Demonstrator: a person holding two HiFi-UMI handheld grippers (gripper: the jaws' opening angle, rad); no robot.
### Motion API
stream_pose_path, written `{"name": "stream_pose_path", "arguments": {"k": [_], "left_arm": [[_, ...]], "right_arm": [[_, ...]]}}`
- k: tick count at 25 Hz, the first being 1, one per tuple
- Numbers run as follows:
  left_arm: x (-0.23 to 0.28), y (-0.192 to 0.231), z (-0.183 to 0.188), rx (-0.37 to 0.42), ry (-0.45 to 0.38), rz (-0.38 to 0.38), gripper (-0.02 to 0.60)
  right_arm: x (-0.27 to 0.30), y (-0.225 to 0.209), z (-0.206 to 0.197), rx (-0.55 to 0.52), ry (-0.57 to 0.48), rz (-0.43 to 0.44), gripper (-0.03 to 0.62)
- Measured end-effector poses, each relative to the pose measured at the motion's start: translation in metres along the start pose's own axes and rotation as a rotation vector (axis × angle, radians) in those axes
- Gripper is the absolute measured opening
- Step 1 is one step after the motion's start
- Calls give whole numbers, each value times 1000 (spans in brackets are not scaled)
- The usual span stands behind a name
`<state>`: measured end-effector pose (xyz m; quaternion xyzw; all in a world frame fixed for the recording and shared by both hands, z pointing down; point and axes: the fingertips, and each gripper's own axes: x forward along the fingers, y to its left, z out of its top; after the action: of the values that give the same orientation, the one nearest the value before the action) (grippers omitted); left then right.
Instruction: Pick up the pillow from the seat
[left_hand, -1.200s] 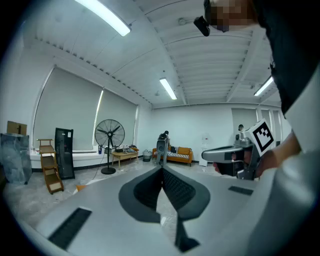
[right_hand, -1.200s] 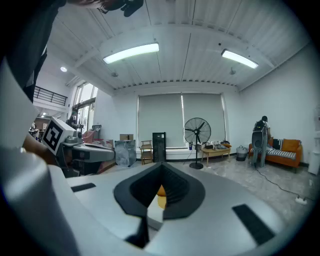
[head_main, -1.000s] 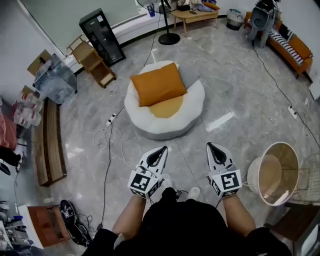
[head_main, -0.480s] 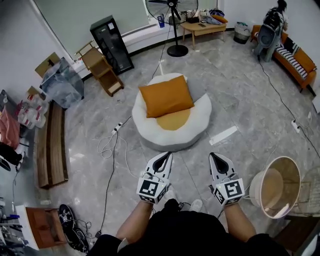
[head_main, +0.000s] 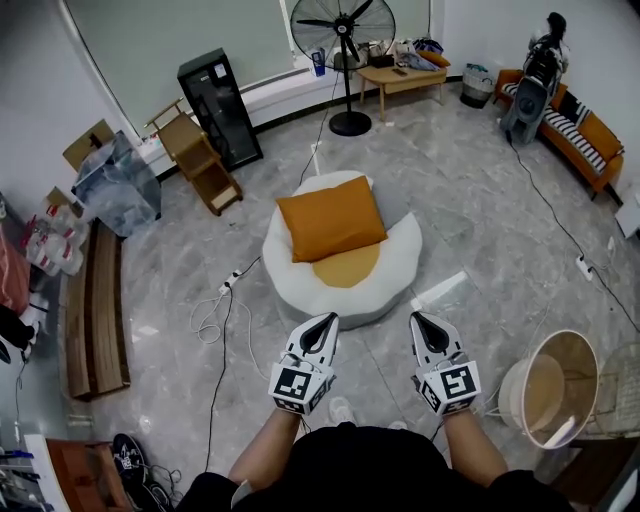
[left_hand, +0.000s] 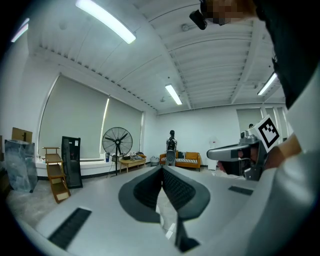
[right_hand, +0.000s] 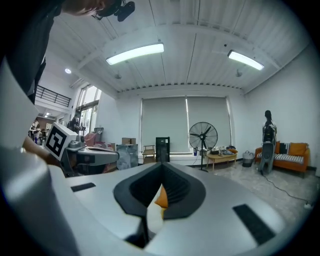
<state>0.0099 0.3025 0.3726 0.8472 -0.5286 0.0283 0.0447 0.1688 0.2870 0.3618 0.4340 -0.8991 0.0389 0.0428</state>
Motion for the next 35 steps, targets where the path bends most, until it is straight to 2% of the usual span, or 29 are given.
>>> {"name": "stream_pose_path", "arguments": {"k": [9,13,21,25,29,35], "left_arm": [[7,51,6,18,-10,-19,12],[20,60,3,13,1,-21,12],[78,72,0,44,22,-9,11],[113,82,1,41,36,27,11],[146,84,8,33,29,58,11],[188,81,4,34,55,103,11]], "right_arm": [[41,14,22,-18,-53,-27,6],[57,3,22,-15,-57,-26,6],[99,-49,19,9,-59,-12,6],[121,-85,21,43,-65,1,6],[141,-118,28,25,-71,22,6],[164,-164,19,46,-53,69,6]]}}
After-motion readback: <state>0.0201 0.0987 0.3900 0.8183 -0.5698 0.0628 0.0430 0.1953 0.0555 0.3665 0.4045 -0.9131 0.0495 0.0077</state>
